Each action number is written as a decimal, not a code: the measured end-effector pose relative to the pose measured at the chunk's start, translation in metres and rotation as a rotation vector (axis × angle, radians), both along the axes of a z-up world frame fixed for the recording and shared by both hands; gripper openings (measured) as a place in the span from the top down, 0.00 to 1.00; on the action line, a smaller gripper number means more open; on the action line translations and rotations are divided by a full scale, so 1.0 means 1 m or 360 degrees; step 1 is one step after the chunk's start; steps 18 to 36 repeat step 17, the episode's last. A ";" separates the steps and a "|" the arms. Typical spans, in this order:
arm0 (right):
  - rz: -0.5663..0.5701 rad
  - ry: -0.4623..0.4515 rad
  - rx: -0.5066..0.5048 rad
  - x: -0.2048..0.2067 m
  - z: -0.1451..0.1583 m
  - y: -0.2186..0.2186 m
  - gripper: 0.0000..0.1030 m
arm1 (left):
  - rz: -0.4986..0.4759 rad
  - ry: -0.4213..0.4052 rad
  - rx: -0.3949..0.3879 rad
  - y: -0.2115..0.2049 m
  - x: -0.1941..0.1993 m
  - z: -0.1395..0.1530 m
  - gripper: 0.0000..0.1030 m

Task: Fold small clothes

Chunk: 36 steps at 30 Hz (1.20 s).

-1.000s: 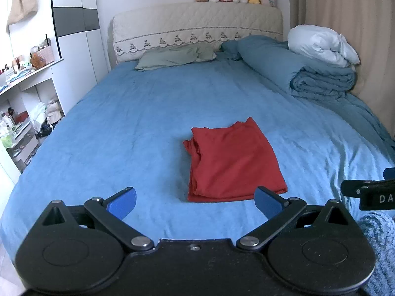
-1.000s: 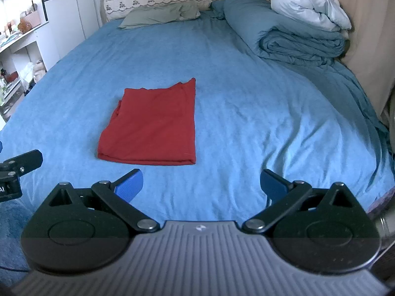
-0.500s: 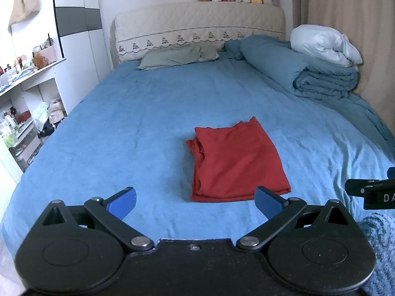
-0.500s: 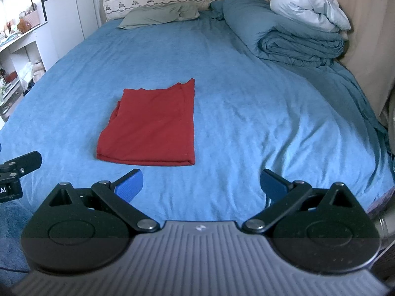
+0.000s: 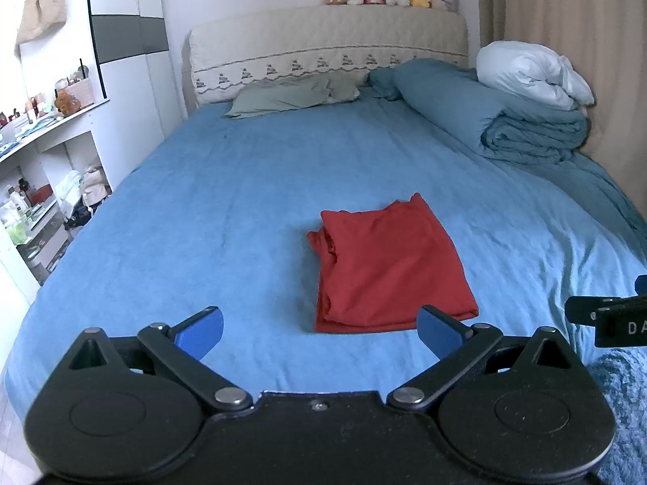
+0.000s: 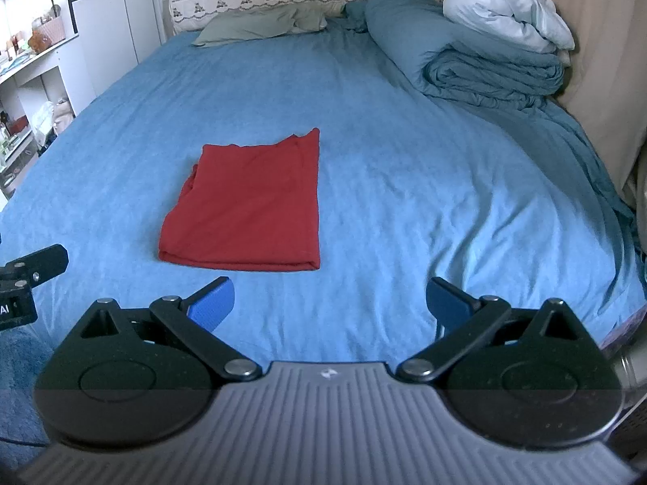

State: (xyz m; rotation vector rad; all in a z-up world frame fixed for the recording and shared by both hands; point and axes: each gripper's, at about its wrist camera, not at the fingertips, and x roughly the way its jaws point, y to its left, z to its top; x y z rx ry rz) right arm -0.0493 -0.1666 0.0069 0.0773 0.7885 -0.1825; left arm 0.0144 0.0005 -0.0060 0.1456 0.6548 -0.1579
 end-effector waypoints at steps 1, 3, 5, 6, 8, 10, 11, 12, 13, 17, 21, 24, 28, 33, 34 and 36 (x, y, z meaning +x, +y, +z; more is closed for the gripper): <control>-0.0001 0.0000 0.0003 0.000 0.000 0.000 0.00 | 0.0006 -0.0003 0.0001 0.000 0.000 0.000 0.00; -0.0002 -0.0002 0.0005 0.000 0.000 0.001 0.00 | 0.0017 -0.0018 0.0007 0.000 0.000 0.001 0.00; -0.0001 -0.0002 0.0004 0.000 0.000 0.000 0.00 | 0.0043 -0.0038 0.0019 0.000 -0.002 0.001 0.00; -0.0003 -0.0005 0.0002 0.000 0.000 0.001 0.00 | 0.0053 -0.0049 0.0030 0.000 -0.002 0.001 0.00; -0.0001 -0.0005 0.0000 0.000 0.000 0.001 0.00 | 0.0065 -0.0067 0.0046 0.001 -0.002 0.001 0.00; -0.0004 -0.0006 0.0003 0.000 0.000 0.001 0.00 | 0.0083 -0.0080 0.0049 0.002 -0.002 0.002 0.00; -0.0002 -0.0006 0.0004 0.000 0.000 0.001 0.00 | 0.0081 -0.0085 0.0045 0.003 -0.002 0.002 0.00; -0.0001 -0.0007 0.0004 0.000 0.000 0.001 0.00 | 0.0080 -0.0090 0.0039 0.004 -0.003 0.002 0.00; -0.0002 -0.0008 0.0005 0.000 0.000 0.001 0.00 | 0.0080 -0.0095 0.0035 0.005 -0.003 0.002 0.00; -0.0003 -0.0008 0.0003 0.000 0.000 0.002 0.00 | 0.0078 -0.0100 0.0025 0.007 -0.004 0.001 0.00; -0.0003 -0.0008 0.0003 0.000 0.000 0.002 0.00 | 0.0078 -0.0100 0.0025 0.007 -0.004 0.001 0.00; -0.0003 -0.0008 0.0003 0.000 0.000 0.002 0.00 | 0.0078 -0.0100 0.0025 0.007 -0.004 0.001 0.00; -0.0003 -0.0008 0.0003 0.000 0.000 0.002 0.00 | 0.0078 -0.0100 0.0025 0.007 -0.004 0.001 0.00; -0.0003 -0.0008 0.0003 0.000 0.000 0.002 0.00 | 0.0078 -0.0100 0.0025 0.007 -0.004 0.001 0.00; -0.0003 -0.0008 0.0003 0.000 0.000 0.002 0.00 | 0.0078 -0.0100 0.0025 0.007 -0.004 0.001 0.00; -0.0003 -0.0008 0.0003 0.000 0.000 0.002 0.00 | 0.0078 -0.0100 0.0025 0.007 -0.004 0.001 0.00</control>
